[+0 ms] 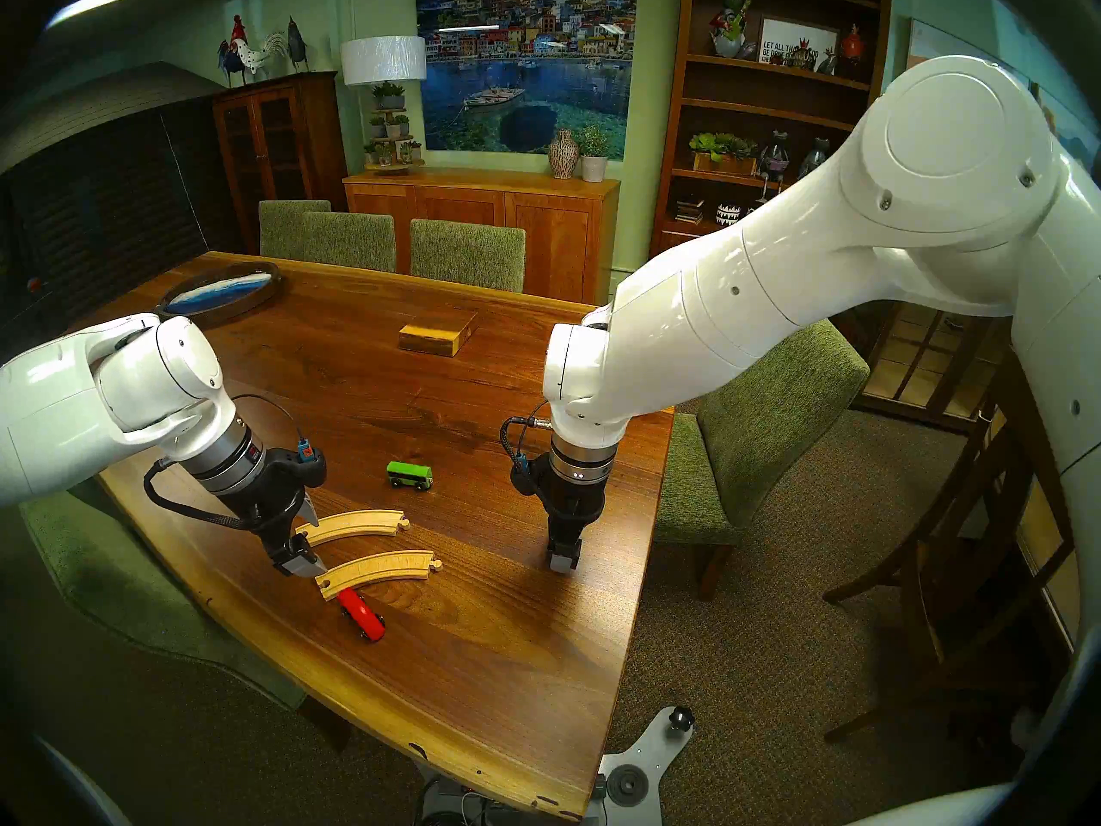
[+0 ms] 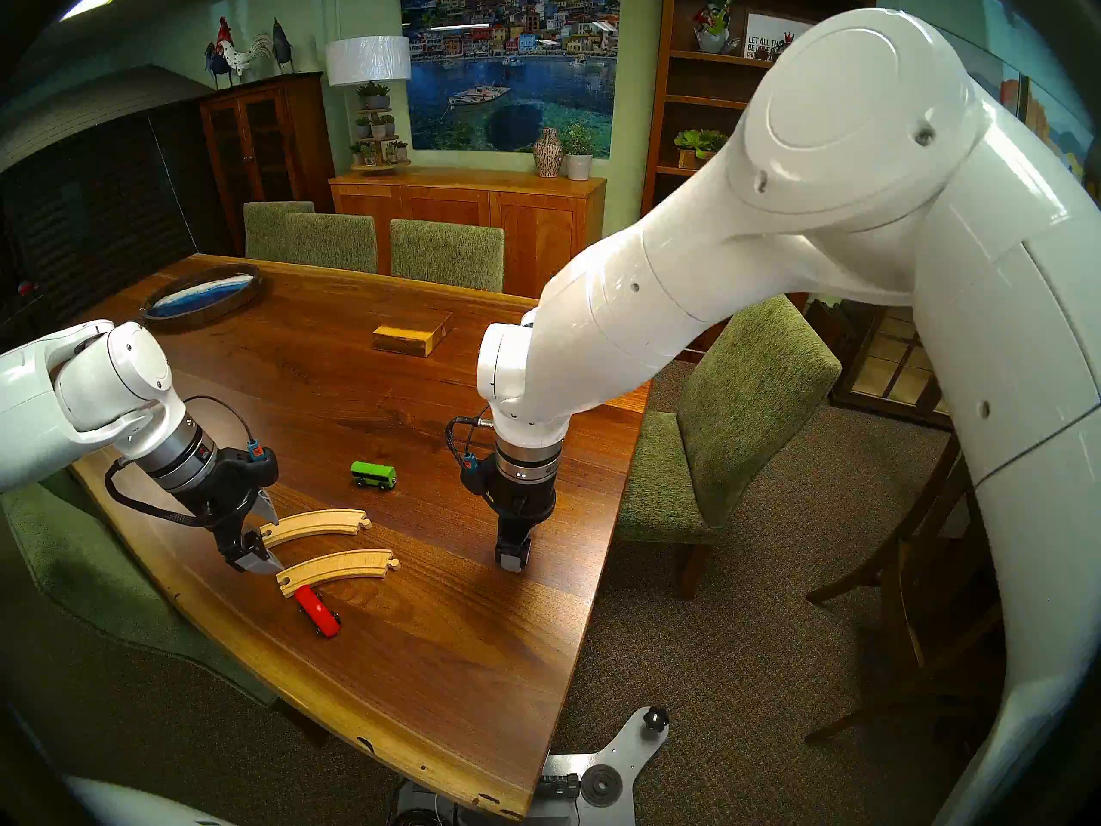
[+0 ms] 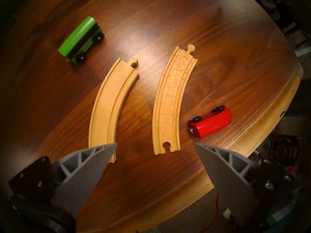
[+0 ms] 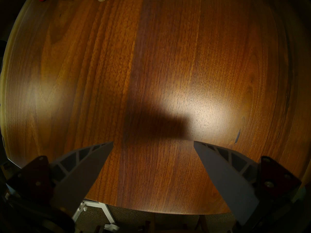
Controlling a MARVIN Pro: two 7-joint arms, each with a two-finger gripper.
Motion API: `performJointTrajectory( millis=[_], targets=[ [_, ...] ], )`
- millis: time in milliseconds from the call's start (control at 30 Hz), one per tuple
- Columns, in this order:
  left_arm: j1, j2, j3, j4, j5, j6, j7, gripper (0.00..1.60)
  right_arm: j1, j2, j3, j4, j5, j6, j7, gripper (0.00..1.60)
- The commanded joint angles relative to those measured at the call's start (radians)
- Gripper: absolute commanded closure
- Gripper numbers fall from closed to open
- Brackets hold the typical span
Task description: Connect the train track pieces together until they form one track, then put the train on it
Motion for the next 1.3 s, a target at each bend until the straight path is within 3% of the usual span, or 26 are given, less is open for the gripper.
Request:
performJointTrajectory(
  millis=[0,567,767,933,1267],
  targets=[
    [-0.003,0.021,-0.001,-0.001,0.013,-0.02,0.0,0.0,0.022,0.004,0.006,0.004,0.002,0.003,0.0,0.0],
    [0.043,0.008,0.04,-0.037,0.01,-0.013,0.073,0.0,0.021,0.005,0.007,0.004,0.001,0.003,0.0,0.0],
    [0.045,-0.004,0.04,-0.03,-0.004,-0.009,0.089,0.0,0.021,0.005,0.007,0.004,0.001,0.003,0.0,0.0],
    [0.063,-0.013,0.039,-0.032,-0.039,-0.001,0.165,0.0,0.021,0.005,0.007,0.004,0.001,0.004,0.0,0.0],
    [0.068,-0.03,0.04,-0.016,-0.061,-0.002,0.191,0.0,0.021,0.005,0.007,0.004,0.001,0.004,0.0,0.0]
  ],
)
